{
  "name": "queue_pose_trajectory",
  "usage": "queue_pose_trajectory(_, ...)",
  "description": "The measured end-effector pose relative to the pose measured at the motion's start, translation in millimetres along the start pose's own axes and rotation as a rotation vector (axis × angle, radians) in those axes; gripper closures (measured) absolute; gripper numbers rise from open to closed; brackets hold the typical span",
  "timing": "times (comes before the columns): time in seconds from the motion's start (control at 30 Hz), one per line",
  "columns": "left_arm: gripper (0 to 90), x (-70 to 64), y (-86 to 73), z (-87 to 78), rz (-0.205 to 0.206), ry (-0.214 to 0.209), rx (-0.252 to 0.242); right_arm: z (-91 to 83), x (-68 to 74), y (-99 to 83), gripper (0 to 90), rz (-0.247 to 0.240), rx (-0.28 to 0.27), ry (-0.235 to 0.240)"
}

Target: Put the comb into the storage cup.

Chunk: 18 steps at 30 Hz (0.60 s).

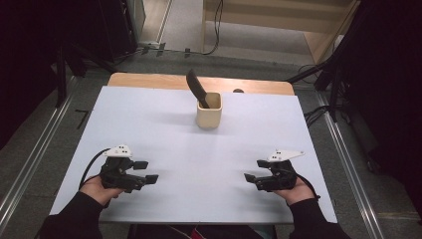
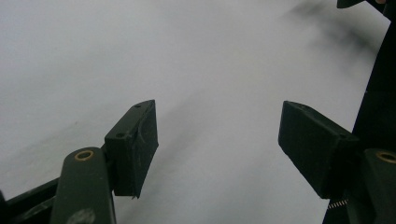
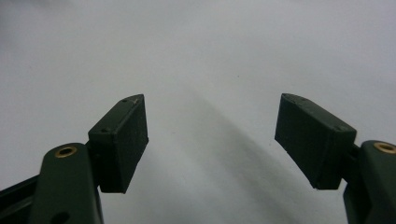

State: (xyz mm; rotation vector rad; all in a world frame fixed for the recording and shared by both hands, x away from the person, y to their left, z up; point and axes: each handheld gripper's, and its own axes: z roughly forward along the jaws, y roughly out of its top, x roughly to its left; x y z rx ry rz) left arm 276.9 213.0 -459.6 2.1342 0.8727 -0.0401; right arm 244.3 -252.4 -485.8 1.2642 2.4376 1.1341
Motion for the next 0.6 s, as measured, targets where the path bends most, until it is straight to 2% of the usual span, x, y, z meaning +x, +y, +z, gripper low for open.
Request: queue_pose_trajectory(0.6, 28.0, 1.1, -0.6, 1.6, 0.003, 0.003, 0.014, 1.4, 0.5, -0.3, 23.3, -0.004, 0.012, 0.002)
